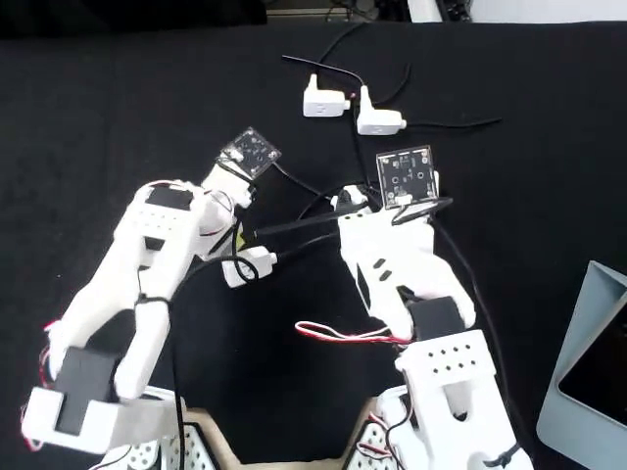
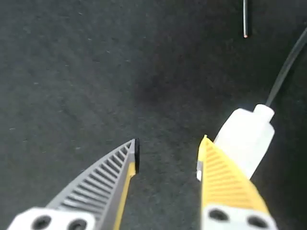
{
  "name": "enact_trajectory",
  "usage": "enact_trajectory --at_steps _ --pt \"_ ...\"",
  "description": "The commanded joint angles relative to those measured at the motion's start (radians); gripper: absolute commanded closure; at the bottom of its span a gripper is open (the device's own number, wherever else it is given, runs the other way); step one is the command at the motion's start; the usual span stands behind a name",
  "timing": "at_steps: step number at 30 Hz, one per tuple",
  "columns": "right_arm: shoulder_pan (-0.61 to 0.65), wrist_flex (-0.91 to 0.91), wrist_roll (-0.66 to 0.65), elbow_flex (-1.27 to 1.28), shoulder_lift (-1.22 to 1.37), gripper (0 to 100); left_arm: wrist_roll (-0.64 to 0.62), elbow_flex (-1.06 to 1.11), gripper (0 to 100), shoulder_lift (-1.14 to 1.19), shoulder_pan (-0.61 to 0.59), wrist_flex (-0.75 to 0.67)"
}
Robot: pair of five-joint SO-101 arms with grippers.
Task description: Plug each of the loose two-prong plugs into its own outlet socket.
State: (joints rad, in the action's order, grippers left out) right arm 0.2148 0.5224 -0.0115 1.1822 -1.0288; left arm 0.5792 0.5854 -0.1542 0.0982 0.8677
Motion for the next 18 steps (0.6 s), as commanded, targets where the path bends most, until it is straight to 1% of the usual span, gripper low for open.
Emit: enact_trajectory --at_steps 1,5,7,10,14,18 --pt "-0.009 -0.018 -0.006 -0.005 -0.018 98.5 0.006 -0.012 79 -0.074 -0.022 0.006" --pt "-0.009 -0.018 -0.006 -0.005 -0.018 98.5 0.009 0.025 79 -0.097 -0.012 0.04" --pt "-0.009 -0.018 -0.006 -0.005 -0.018 98.5 0.011 0.067 79 -0.132 0.019 0.054" --pt "-0.009 -0.018 -0.006 -0.005 -0.018 98.5 0.012 0.151 79 -0.204 0.061 0.026" --pt "-0.009 -0.018 -0.006 -0.005 -0.018 98.5 0.015 0.277 79 -0.273 0.077 -0.121" --pt "-0.009 -0.018 -0.006 -0.005 -0.018 98.5 0.115 0.361 74 -0.293 0.099 -0.264"
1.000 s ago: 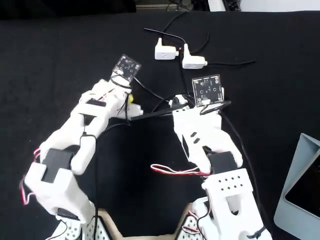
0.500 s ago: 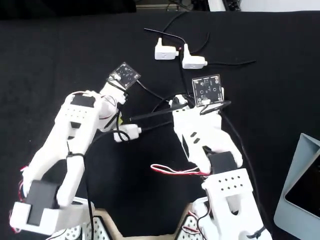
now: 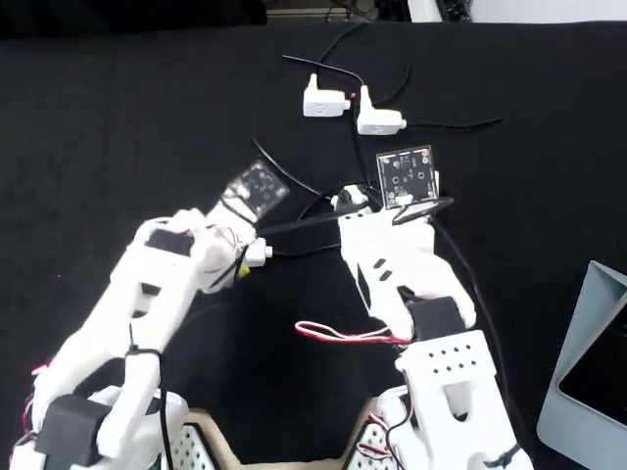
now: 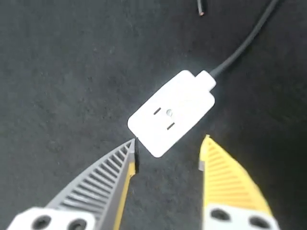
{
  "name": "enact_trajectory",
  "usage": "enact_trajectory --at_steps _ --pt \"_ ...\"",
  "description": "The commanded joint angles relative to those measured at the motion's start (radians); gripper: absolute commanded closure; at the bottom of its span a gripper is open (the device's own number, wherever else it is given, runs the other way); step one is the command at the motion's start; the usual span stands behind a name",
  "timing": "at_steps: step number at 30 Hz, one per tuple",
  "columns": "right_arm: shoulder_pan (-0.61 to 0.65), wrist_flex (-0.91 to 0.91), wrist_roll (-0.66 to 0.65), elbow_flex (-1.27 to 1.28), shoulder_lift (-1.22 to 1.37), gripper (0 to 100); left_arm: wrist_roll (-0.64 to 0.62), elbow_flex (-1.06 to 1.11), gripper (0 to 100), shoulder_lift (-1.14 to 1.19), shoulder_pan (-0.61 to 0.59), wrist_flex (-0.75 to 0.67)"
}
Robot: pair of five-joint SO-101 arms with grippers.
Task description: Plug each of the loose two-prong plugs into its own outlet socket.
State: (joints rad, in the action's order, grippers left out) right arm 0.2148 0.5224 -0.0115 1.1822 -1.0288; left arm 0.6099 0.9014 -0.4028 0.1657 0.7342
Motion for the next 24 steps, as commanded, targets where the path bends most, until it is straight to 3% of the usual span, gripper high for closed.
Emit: enact_trajectory --at_steps 1,8,15,24 --pt "-0.009 -0.018 -0.006 -0.005 -0.018 98.5 0.101 0.058 73 -0.043 0.039 -0.153" --pt "-0.009 -0.018 -0.006 -0.005 -0.018 98.5 0.109 -0.004 73 0.081 0.105 -0.186" --pt "-0.009 -0.018 -0.006 -0.005 -0.018 98.5 0.11 -0.148 73 0.373 0.071 -0.183" --pt "-0.009 -0.018 -0.006 -0.005 -0.018 98.5 0.106 -0.127 90 0.293 0.05 -0.183"
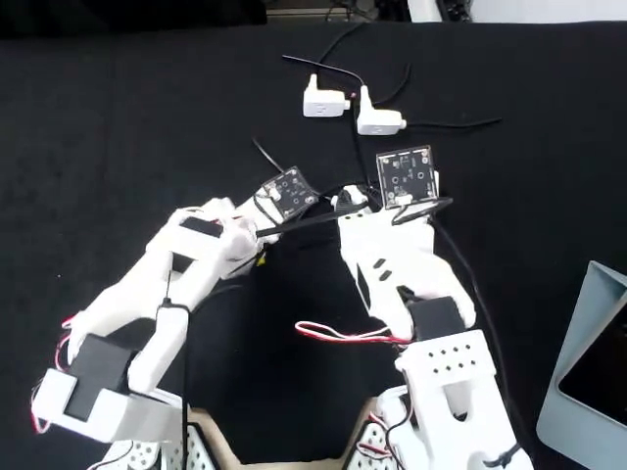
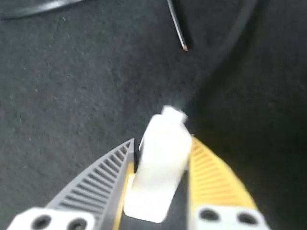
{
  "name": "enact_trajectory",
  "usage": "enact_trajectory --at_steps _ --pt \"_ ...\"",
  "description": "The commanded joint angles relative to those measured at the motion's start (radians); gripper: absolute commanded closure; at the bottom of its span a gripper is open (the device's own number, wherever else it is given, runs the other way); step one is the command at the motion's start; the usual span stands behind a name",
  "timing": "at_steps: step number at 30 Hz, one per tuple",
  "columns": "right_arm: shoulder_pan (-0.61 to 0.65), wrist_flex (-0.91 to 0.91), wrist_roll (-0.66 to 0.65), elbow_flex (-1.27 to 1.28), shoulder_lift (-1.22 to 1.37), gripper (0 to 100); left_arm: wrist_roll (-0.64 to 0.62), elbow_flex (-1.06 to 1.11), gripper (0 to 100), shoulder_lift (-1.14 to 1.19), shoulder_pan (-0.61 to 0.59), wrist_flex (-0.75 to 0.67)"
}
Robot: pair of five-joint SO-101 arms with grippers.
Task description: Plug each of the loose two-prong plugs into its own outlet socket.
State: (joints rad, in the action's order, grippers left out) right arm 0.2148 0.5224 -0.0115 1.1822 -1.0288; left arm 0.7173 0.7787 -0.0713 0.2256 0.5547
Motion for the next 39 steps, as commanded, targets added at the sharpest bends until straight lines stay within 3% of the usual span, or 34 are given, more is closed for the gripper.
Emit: enact_trajectory --at_steps 1,4,10,15,20,26,33,39 --pt "-0.009 -0.018 -0.006 -0.005 -0.018 98.5 -0.003 0.002 91 -0.052 -0.01 -0.002" --pt "-0.009 -0.018 -0.006 -0.005 -0.018 98.5 -0.006 0.018 97 -0.112 -0.001 0.061" --pt "-0.009 -0.018 -0.006 -0.005 -0.018 98.5 -0.14 0.016 97 -0.269 0.081 0.31" --pt "-0.009 -0.018 -0.006 -0.005 -0.018 98.5 -0.19 0.016 96 -0.371 0.119 0.413" --pt "-0.009 -0.018 -0.006 -0.005 -0.018 98.5 -0.216 0.033 97 -0.42 0.116 0.417" --pt "-0.009 -0.018 -0.006 -0.005 -0.018 98.5 -0.216 0.064 95 -0.299 0.116 0.367" --pt "-0.009 -0.017 -0.006 -0.005 -0.018 98.5 -0.216 0.045 77 -0.12 0.111 0.338" --pt "-0.009 -0.017 -0.006 -0.005 -0.018 98.5 -0.213 -0.041 75 -0.146 -0.004 0.336"
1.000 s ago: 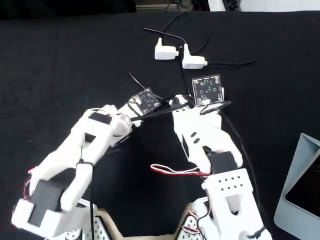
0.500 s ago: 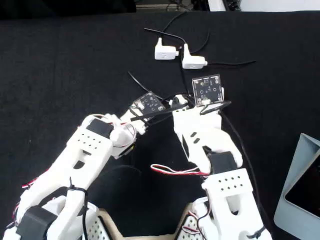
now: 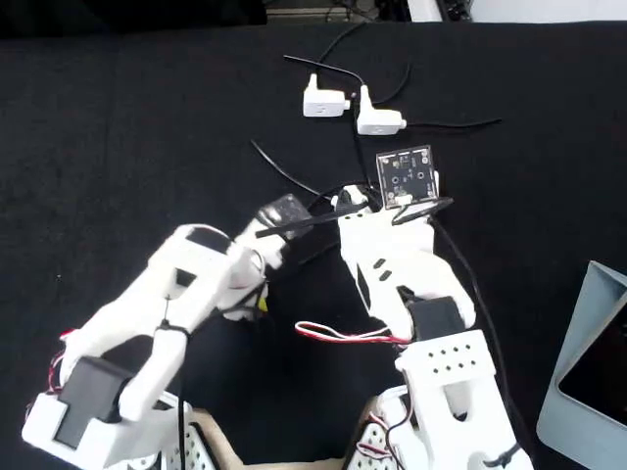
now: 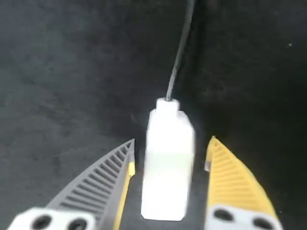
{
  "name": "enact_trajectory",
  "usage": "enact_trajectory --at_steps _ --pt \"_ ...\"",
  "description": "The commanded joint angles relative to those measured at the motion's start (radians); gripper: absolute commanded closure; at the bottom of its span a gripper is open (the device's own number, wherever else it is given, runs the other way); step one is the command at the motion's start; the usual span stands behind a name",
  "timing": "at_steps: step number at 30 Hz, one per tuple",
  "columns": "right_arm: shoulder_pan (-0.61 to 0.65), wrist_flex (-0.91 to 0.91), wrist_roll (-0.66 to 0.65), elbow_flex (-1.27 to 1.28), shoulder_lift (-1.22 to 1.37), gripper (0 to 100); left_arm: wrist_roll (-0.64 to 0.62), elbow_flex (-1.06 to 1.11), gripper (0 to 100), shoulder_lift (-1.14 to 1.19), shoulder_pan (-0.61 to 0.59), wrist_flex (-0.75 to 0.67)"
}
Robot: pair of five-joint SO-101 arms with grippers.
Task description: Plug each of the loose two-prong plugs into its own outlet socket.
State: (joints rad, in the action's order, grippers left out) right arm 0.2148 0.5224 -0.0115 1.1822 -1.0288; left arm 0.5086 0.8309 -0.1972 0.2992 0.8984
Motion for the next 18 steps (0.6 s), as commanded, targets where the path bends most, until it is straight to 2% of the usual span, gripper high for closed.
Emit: enact_trajectory --at_steps 1,7,12,18 --pt "-0.009 -0.017 -0.006 -0.005 -0.018 98.5 -0.003 -0.108 75 -0.021 -0.101 -0.008" --pt "-0.009 -0.017 -0.006 -0.005 -0.018 98.5 -0.002 -0.185 75 -0.02 -0.203 -0.008" --pt "-0.009 -0.017 -0.006 -0.005 -0.018 98.5 0.003 -0.211 75 -0.026 -0.228 0.012" --pt "-0.009 -0.017 -0.006 -0.005 -0.018 98.5 0.15 -0.213 75 -0.021 -0.18 0.1"
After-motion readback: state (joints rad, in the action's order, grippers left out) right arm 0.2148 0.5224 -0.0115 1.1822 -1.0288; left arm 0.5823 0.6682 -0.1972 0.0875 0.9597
